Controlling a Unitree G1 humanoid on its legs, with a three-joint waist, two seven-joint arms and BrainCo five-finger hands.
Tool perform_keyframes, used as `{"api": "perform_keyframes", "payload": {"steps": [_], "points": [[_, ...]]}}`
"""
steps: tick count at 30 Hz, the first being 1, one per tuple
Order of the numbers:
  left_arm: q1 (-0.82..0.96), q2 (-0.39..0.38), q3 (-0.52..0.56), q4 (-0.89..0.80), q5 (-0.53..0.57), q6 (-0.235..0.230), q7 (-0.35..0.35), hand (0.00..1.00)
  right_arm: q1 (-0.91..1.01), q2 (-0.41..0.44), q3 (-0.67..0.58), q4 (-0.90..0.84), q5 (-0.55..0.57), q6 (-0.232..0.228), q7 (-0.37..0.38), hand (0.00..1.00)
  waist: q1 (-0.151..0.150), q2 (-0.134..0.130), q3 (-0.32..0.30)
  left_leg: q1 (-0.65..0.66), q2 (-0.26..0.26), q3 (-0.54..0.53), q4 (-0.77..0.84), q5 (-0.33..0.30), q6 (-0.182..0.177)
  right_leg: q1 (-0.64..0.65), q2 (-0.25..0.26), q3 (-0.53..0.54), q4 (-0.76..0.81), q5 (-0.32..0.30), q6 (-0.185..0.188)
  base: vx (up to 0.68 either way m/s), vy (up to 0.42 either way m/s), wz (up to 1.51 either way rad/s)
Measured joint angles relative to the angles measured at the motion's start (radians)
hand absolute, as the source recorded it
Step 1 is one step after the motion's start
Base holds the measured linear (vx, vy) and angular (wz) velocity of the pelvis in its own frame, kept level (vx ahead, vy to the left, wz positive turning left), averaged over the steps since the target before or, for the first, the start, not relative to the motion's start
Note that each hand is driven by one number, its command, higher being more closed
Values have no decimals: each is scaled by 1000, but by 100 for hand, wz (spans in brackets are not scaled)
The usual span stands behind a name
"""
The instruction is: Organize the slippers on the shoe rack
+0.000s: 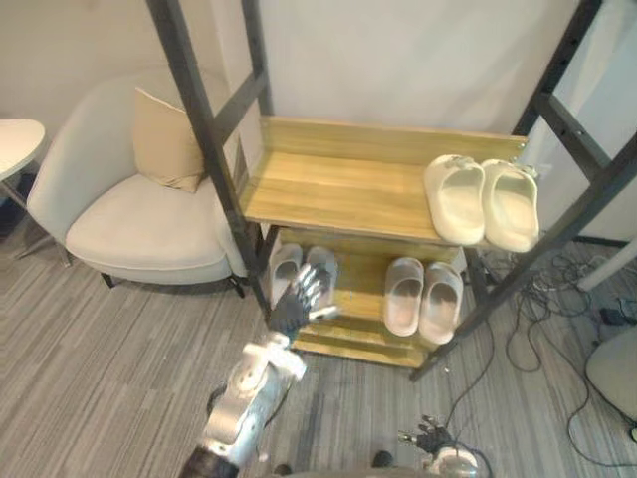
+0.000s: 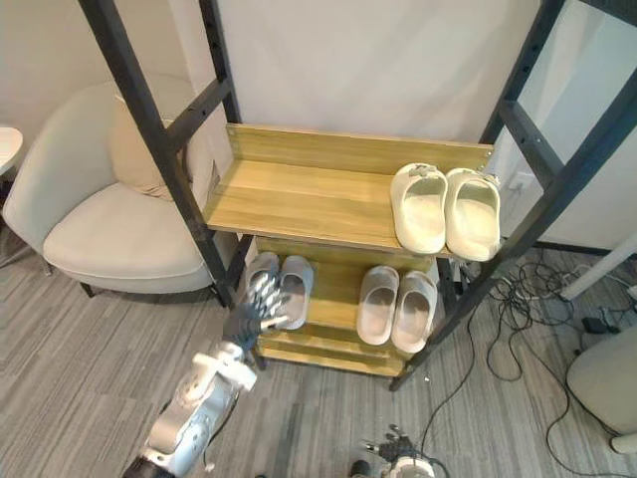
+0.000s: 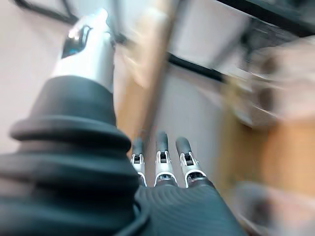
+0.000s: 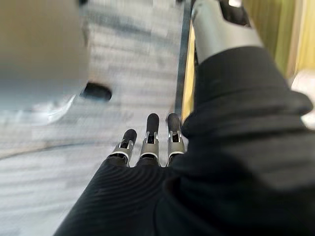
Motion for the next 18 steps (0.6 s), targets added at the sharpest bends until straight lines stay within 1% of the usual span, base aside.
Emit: {"api": "perform_keyframes", "payload": {"steps": [1,2,3,4,5,7,9,10,12,13,15,18], "points": [[6,0,8,26,11,4,-1,0,-2,1,5,0,0,0,1,0,1,-2,0,1,-1,-3,1,0,0,3,-1,-3,1,0,1,20,-15,23],[24,-1,38,116,57,7,-2,0,-3,11,6,0,0,-5,4,0,2,-9,-3,1,-4,-22,3,0,0,12,-3,-18,0,-5,5,10,-14,25],[27,-1,46,134,64,8,-2,0,-2,13,6,0,0,-5,3,0,3,-10,-4,1,-5,-25,4,0,0,12,-3,-20,0,-6,5,-13,-8,25],[41,-3,84,200,100,7,4,0,-2,21,6,0,0,-6,4,0,9,-17,-9,1,-6,-26,4,0,0,12,-3,-22,-1,-7,5,-18,-1,7],[45,-10,119,272,135,8,19,0,-3,27,6,0,0,-8,4,0,14,-21,-10,0,-7,-27,4,0,0,12,-3,-23,-1,-8,5,-16,-4,4],[47,-11,150,333,189,8,35,0,-1,28,7,0,0,-8,3,0,15,-23,-12,0,-7,-29,4,0,0,13,-3,-24,-1,-8,5,0,0,0],[50,-21,195,444,277,8,68,0,3,29,7,0,0,-10,0,0,15,-25,-12,0,-9,-38,4,0,0,19,-5,-35,-1,-10,6,0,-10,9],[50,-24,201,458,285,8,70,0,4,29,6,0,0,-11,-1,0,15,-25,-12,0,-9,-40,5,0,1,19,-5,-36,-1,-11,6,-9,-12,15],[52,-40,244,567,360,10,107,0,16,29,6,-3,-1,-21,-6,0,16,-31,-16,0,-9,-51,4,0,1,24,-5,-44,-2,-16,9,-2,-14,12],[52,-41,244,575,366,11,109,0,17,29,5,-3,-2,-23,-7,0,16,-31,-16,0,-9,-51,4,0,1,25,-5,-44,-2,-17,9,16,-14,4],[55,-54,288,668,432,22,142,0,37,24,0,-5,-19,-33,-5,0,15,-31,-15,0,-9,-51,2,0,1,24,-5,-44,-1,-19,9,0,0,0],[60,-57,321,700,457,27,168,0,42,23,-9,-5,-19,-42,-6,0,15,-32,-15,1,-10,-52,0,0,0,25,-4,-45,2,-21,11,0,0,0]]}}
